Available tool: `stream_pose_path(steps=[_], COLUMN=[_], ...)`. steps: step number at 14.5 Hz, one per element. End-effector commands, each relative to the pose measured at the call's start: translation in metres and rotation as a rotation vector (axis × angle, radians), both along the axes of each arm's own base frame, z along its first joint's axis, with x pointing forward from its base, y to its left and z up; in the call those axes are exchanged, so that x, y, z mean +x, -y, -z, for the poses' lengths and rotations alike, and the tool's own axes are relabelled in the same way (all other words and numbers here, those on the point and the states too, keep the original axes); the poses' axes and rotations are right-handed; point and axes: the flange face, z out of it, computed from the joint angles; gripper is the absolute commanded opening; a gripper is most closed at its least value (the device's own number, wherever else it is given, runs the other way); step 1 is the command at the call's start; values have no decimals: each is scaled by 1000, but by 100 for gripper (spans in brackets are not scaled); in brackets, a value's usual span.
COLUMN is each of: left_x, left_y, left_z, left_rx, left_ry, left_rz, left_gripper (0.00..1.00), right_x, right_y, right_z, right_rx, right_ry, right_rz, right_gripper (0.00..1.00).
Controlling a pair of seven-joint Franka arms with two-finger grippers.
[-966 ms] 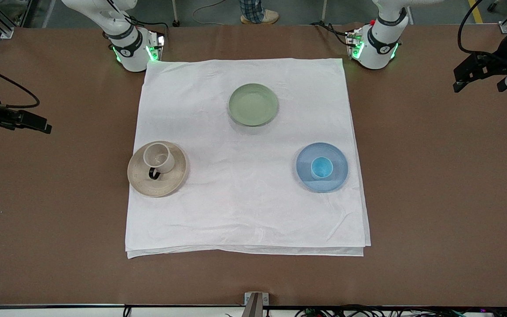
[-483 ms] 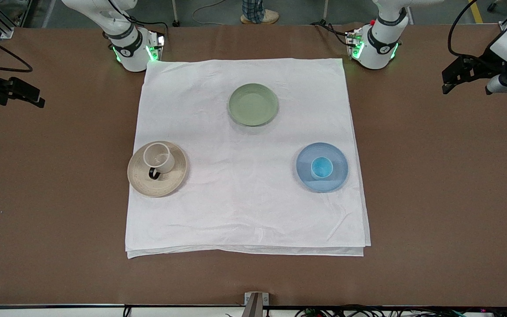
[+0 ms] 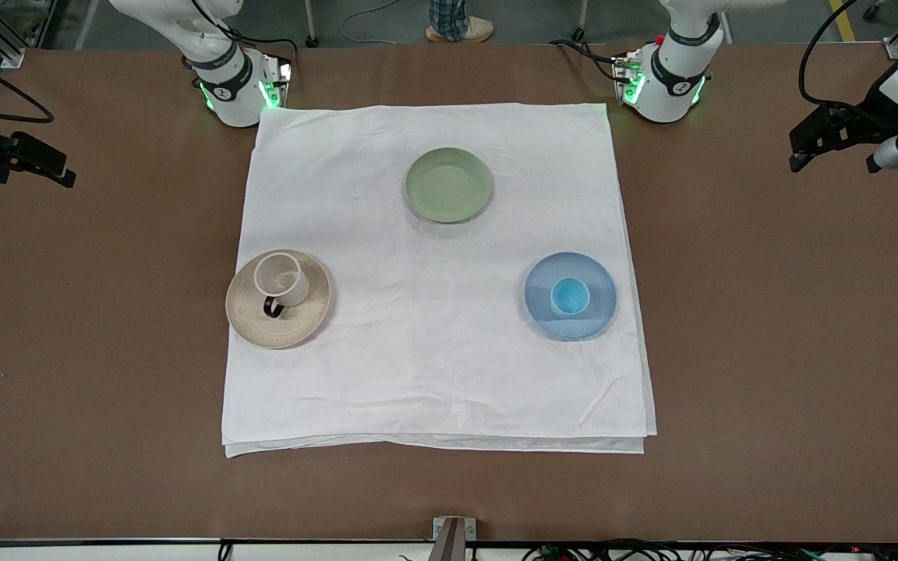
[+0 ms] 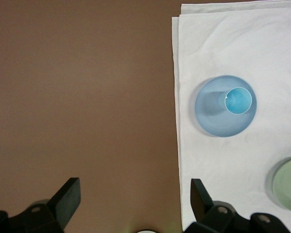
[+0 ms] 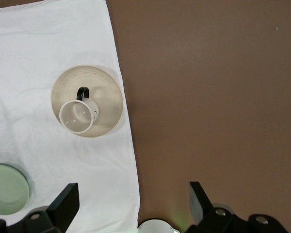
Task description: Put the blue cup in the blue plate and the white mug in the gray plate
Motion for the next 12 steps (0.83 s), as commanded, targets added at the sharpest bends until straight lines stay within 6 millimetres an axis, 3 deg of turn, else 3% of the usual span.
stream_pose_path(steps=[1,12], left_x=[5,4], left_y=[-1,-2], left_z=[-4,-3], left_rx=[-24,-24], left_ry=[2,-5], left_rz=[20,12], left_gripper=[100,100], right_x=[-7,-4], right_y=[2,-3], right_z=[-7,-15], right_rx=[-6,-10], right_ry=[23,63], right_rz=[-68,-97], right_gripper=[100,100])
